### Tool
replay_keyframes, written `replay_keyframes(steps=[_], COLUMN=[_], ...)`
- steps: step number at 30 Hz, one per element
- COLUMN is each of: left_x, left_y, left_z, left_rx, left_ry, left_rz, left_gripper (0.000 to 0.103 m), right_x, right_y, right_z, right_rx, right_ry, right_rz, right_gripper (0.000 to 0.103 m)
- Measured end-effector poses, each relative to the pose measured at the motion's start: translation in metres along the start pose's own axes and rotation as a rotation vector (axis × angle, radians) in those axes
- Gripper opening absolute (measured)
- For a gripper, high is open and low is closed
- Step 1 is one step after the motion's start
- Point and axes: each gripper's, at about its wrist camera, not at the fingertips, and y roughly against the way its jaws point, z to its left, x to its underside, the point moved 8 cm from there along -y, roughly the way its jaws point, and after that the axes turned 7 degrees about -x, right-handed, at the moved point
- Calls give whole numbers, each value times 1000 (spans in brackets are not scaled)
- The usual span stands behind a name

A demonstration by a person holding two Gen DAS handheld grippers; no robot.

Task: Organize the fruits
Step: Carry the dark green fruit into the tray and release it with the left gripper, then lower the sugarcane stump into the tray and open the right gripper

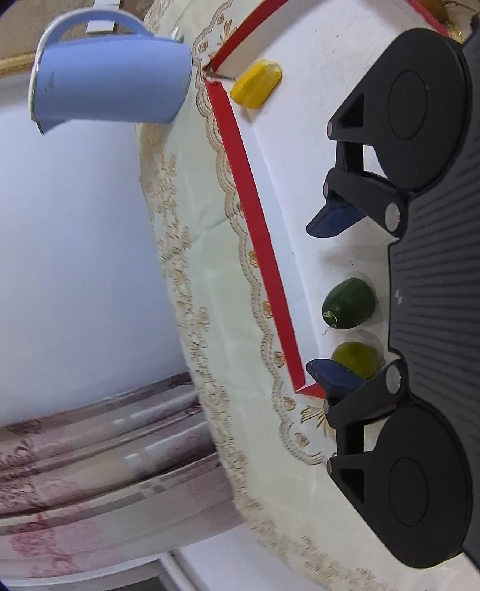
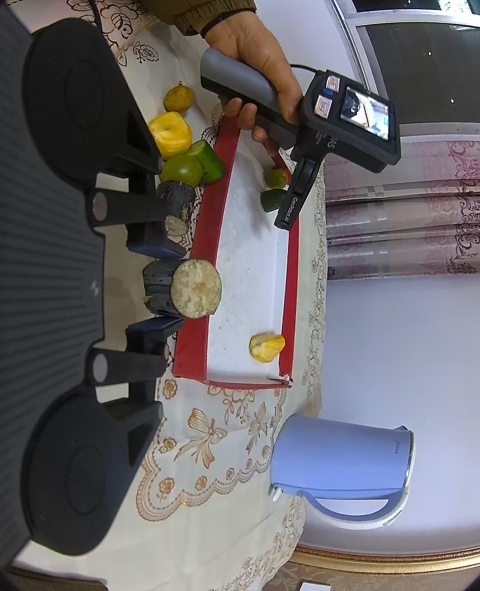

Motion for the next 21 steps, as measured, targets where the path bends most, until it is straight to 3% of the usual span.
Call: replay_keyframes(steps=[4,10,17,21], left_x=[2,33,59,60], left_y=[18,50,60,58], left_z=[3,32,70,78], left_rx=[-8,-108,-168,-145], left_ry=[4,76,250,267], left_rz=[-13,23,-4,-18], left_gripper=[77,89,90,90], right_x=[-2,-5,-33,-61], right_y=[0,0,-26,-49], right_z=[1,0,9,17], right_rx=[-4,-6,-30,-52], right_ry=[0,4,31,65], right_rz=[-6,-20,-29,-38], right_gripper=[31,31,31,31])
